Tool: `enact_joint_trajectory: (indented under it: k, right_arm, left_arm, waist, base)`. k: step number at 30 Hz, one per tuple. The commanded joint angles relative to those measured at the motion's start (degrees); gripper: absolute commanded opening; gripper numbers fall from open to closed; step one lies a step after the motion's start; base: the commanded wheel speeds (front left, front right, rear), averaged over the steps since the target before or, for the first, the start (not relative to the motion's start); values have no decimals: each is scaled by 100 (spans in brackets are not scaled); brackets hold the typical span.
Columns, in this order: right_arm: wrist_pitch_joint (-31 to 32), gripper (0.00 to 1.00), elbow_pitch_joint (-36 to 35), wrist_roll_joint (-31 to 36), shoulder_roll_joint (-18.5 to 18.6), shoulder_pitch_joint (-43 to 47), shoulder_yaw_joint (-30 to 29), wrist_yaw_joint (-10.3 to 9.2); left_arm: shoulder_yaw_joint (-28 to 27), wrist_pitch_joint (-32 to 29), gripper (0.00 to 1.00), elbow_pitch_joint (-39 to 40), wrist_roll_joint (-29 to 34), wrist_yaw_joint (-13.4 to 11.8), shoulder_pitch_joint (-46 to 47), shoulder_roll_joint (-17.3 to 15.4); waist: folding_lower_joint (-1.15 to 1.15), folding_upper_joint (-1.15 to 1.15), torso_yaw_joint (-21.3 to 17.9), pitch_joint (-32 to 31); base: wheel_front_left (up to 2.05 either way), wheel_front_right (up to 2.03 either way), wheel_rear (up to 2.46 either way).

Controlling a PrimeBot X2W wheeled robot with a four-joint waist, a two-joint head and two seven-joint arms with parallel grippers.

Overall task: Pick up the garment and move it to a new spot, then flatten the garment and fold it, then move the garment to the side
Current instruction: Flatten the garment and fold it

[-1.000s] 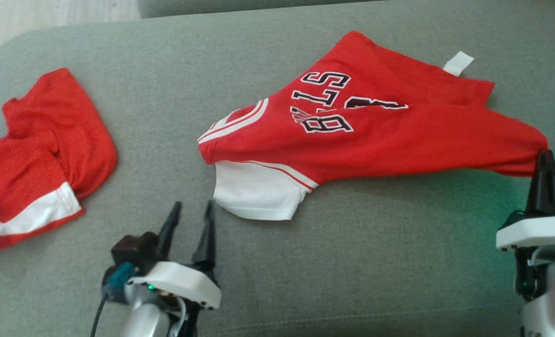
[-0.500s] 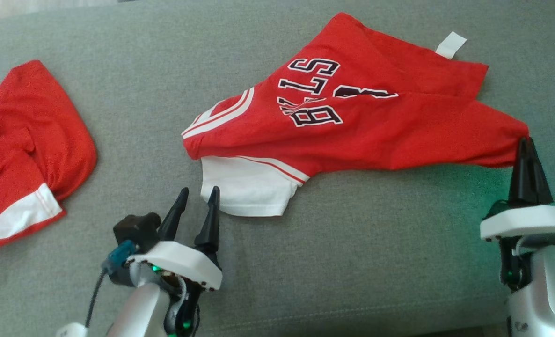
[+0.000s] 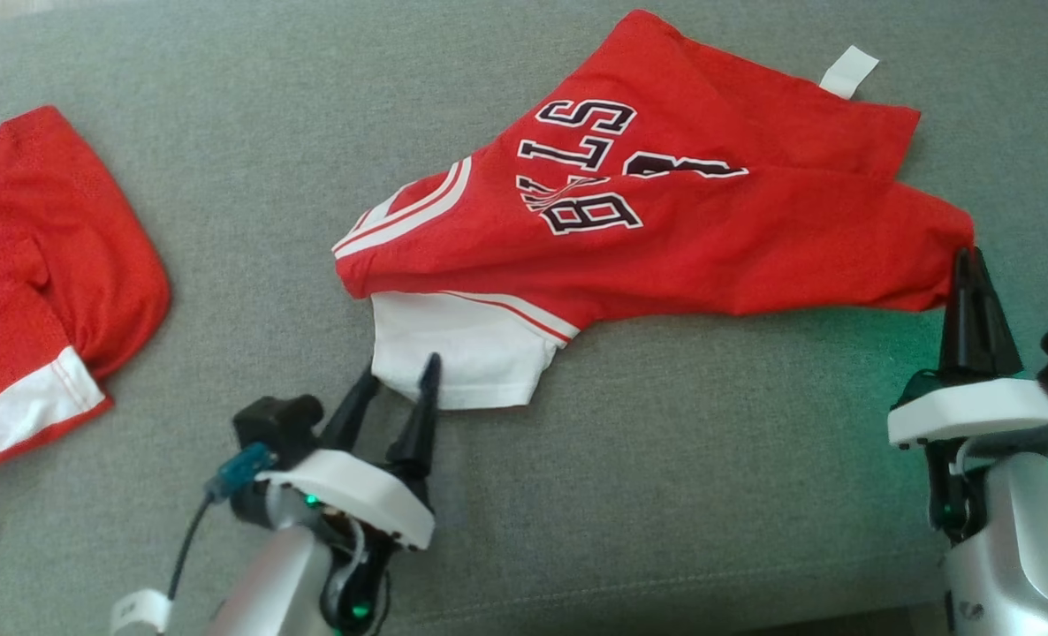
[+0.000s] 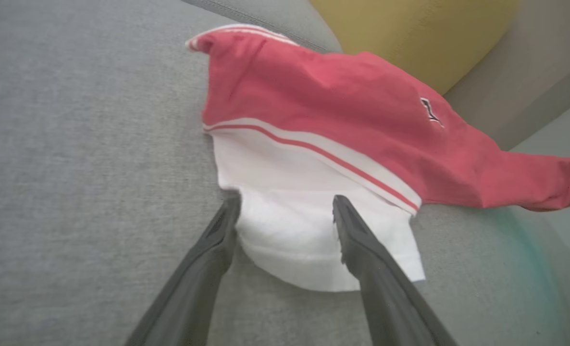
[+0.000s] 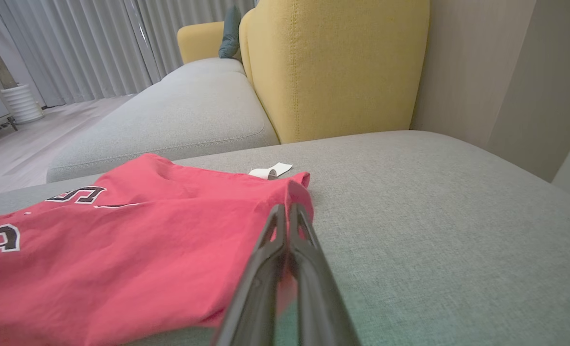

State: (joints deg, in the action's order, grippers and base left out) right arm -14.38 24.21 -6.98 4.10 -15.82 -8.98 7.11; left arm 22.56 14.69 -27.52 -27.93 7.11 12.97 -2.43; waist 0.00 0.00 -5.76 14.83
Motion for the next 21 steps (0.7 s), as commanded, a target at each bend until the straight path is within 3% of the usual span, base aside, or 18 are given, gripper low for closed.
enact_joint_trajectory:
  k: [1,13,21]
  right_arm:
    - [-62,0,-175,-20,4,-141,162,37]
    - [-62,0,-102,-97,-2,-135,227,37]
    - [-62,0,-62,-115,-16,-166,283,37]
  left_arm:
    - [-37,31,100,222,-36,32,158,-44]
    - [687,31,100,582,-169,36,27,-88]
    - [643,31,99,269,-225,37,6,-111]
  waist:
    - [0,0,7,-3]
    - [0,0,184,-84]
    - [0,0,184,-139]
  base:
    - [0,0,0]
    - [0,0,0]
    - [0,0,0]
